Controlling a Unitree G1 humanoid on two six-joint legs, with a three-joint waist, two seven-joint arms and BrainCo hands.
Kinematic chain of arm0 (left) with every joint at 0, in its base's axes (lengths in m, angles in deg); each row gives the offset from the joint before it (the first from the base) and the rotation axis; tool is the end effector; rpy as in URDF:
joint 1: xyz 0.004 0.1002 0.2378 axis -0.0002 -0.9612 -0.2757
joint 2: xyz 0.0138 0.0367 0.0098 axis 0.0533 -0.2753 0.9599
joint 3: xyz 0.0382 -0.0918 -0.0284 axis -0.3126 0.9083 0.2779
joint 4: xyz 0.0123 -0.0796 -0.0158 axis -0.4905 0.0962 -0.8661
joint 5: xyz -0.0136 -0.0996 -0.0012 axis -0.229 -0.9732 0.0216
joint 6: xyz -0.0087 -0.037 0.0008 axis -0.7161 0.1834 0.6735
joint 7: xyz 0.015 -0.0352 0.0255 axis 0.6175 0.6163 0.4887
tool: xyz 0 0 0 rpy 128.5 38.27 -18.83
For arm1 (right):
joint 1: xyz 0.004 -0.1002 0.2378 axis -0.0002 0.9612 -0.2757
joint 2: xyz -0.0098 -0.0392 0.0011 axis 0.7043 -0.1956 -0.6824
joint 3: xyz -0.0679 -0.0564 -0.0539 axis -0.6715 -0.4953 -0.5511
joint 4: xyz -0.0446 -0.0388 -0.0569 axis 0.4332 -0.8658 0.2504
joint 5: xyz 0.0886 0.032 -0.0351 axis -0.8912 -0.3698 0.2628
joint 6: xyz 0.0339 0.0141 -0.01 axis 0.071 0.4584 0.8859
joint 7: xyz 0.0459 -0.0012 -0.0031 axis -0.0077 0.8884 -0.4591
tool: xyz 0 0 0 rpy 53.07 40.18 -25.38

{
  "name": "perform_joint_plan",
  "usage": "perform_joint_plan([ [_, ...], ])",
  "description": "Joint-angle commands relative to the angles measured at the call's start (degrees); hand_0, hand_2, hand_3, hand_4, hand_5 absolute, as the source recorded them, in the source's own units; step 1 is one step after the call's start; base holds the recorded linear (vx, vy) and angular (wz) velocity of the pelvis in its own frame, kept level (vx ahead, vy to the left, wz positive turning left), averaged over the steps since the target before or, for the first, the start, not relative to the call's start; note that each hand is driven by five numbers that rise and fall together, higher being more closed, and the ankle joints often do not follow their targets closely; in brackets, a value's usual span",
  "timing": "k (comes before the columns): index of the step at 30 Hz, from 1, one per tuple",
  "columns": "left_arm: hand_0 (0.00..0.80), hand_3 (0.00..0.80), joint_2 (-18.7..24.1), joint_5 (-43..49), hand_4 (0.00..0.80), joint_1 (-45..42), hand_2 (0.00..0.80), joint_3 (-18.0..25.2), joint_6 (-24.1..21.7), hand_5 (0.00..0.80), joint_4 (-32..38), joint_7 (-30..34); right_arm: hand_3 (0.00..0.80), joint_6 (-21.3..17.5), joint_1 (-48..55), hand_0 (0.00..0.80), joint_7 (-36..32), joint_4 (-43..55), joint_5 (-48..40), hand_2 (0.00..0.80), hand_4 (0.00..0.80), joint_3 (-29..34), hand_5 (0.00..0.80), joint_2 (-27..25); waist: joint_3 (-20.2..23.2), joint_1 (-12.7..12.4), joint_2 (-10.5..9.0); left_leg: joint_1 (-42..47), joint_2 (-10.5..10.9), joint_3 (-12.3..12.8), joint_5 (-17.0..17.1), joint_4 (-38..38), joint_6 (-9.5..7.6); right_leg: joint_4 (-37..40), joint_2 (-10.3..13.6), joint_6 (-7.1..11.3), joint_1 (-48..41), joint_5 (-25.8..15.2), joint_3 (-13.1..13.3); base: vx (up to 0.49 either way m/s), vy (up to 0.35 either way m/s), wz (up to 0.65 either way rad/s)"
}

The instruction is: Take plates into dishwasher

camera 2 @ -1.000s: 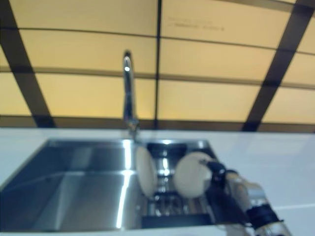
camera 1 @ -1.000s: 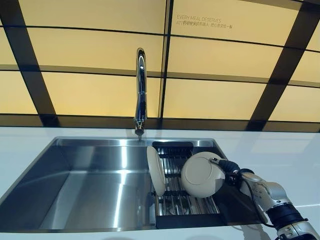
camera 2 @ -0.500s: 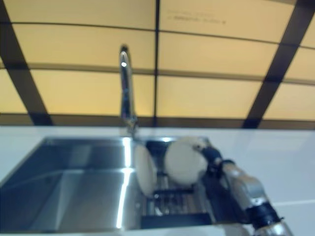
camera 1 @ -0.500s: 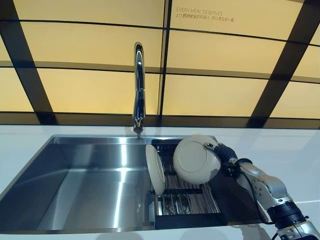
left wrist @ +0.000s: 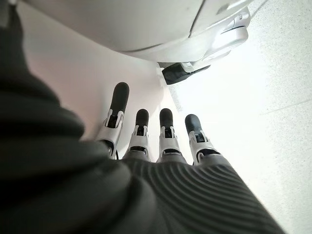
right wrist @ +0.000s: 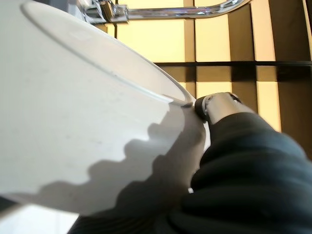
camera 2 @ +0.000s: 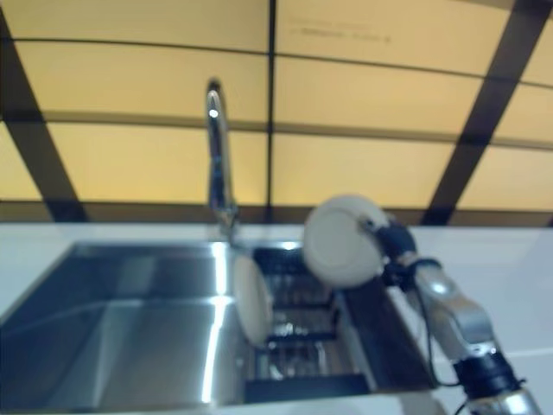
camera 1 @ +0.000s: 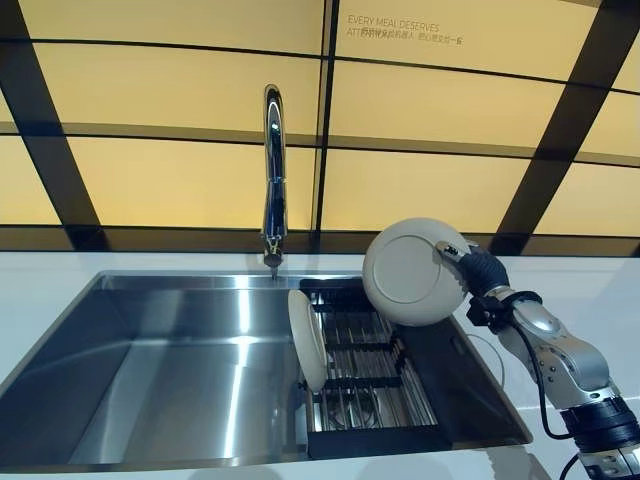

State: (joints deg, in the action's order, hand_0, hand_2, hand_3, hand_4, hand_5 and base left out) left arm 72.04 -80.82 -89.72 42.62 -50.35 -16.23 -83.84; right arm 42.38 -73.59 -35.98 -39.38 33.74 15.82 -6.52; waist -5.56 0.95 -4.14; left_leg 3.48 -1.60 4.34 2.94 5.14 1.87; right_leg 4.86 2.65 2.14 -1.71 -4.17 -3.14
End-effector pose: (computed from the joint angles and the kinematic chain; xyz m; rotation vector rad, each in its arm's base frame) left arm 0.0545 0.2268 -0.1169 0.3828 1.2420 -0.1111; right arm 0.2727 -0.2357 0.1918 0.0853 -0.1620 0.0899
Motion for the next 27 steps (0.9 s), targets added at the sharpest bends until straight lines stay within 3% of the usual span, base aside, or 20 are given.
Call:
perform_joint_plan([
  [1,0.0,0.0,0.05,0.2,0.0,2.88,0.0,-1.43,-3.61,0.0,-2.78,-0.09,0.8,-8.66,-0.59,0.8,2.46,2.86,-2.26,0.8,0.8,8.45,0.8,-3.95,1.94,2.67,-1.58,1.17,1.25,2.81,-3.15,-0.69,-2.63,-4.12,3.36,3.11,0.12,0.43,1.0,0.014,0.169,-0.26],
  [6,0.0,0.0,0.89,2.0,0.0,1.98,0.0,-1.48,-3.54,0.0,-2.61,-0.19,0.8,-11.06,2.6,0.8,3.49,2.28,-3.96,0.8,0.8,11.93,0.8,-6.13,1.05,3.85,-2.29,1.2,1.48,3.78,-3.23,-0.93,-3.27,-6.45,4.06,4.76,2.69,-2.05,2.34,0.001,0.09,-0.28],
  [8,0.0,0.0,2.16,2.37,0.0,1.82,0.0,-1.11,-3.18,0.0,-2.35,-0.47,0.8,-12.33,4.94,0.8,2.96,0.97,-6.06,0.8,0.8,14.83,0.8,-8.13,0.05,4.74,-3.12,1.64,0.77,4.95,-3.45,-0.99,-2.9,-5.94,4.0,6.4,4.95,-5.15,2.68,-0.041,0.0,-0.42],
  [10,0.0,0.0,4.07,2.63,0.0,2.47,0.0,-0.11,-2.47,0.0,-2.38,-0.62,0.8,-13.03,6.82,0.8,2.68,-0.73,-8.5,0.8,0.8,17.08,0.8,-10.11,-0.81,5.81,-4.18,2.14,-0.33,7.21,-3.6,-0.73,-2.53,-6.04,4.32,7.5,7.52,-8.71,1.15,-0.101,-0.062,-0.43],
  [14,0.0,0.0,6.67,0.61,0.0,4.46,0.0,1.03,-0.14,0.0,-1.33,-0.41,0.8,-14.53,10.07,0.8,0.28,-2.83,-12.31,0.8,0.8,19.8,0.8,-11.93,-0.92,5.37,-3.43,0.32,-3.75,13.22,-1.75,-0.55,-2.83,-14.65,8.27,6.65,7.59,-8.32,-3.72,-0.243,-0.061,-0.89],
  [20,0.0,0.0,7.97,-1.04,0.0,4.77,0.0,1.21,-0.18,0.0,-0.47,-0.02,0.8,-13.7,10.34,0.8,-3.47,-3.23,-10.42,0.8,0.8,18.81,0.8,-11.1,0.79,3.65,-3.43,-4.7,-6.58,18.01,0.48,-1.62,-2.22,-17.26,12.06,6.83,1.34,-7.24,-4.24,-0.242,-0.143,-0.81],
  [22,0.0,0.0,8.16,-1.36,0.0,4.84,0.0,1.08,0.3,0.0,0.44,-0.3,0.8,-13.27,9.68,0.8,-4.54,-3.67,-9.91,0.8,0.8,17.63,0.8,-11.08,1.81,3.55,-4.2,-6.06,-7.21,18.33,0.58,-1.4,-1.35,-15.05,11.01,7.57,-2.34,-3.91,-3.75,-0.163,-0.339,-1.56],
  [25,0.0,0.0,8.08,-0.51,0.0,5.44,0.0,1.79,0.01,0.0,0.26,-0.82,0.8,-13.52,9.35,0.8,-6.13,-4.12,-9.08,0.8,0.8,16.54,0.8,-11.58,2.59,3.84,-4.93,-8.43,-9.16,18.89,2.45,-1.9,0.32,-8.64,7.49,7.06,-5.5,2.47,-3.36,-0.155,-0.415,-0.82],
  [27,0.0,0.0,8.01,0.63,0.0,6.47,0.0,2.66,-0.08,0.0,-0.28,-2.3,0.8,-14.56,9.76,0.8,-7.33,-2.64,-8.26,0.8,0.8,15.33,0.8,-11.87,1.93,3.68,-5.52,-11.78,-12.72,19.73,5.04,-3.7,3.23,-6.05,5.07,5.69,-6.22,5.57,-5.07,-0.293,-0.701,-0.58],
])
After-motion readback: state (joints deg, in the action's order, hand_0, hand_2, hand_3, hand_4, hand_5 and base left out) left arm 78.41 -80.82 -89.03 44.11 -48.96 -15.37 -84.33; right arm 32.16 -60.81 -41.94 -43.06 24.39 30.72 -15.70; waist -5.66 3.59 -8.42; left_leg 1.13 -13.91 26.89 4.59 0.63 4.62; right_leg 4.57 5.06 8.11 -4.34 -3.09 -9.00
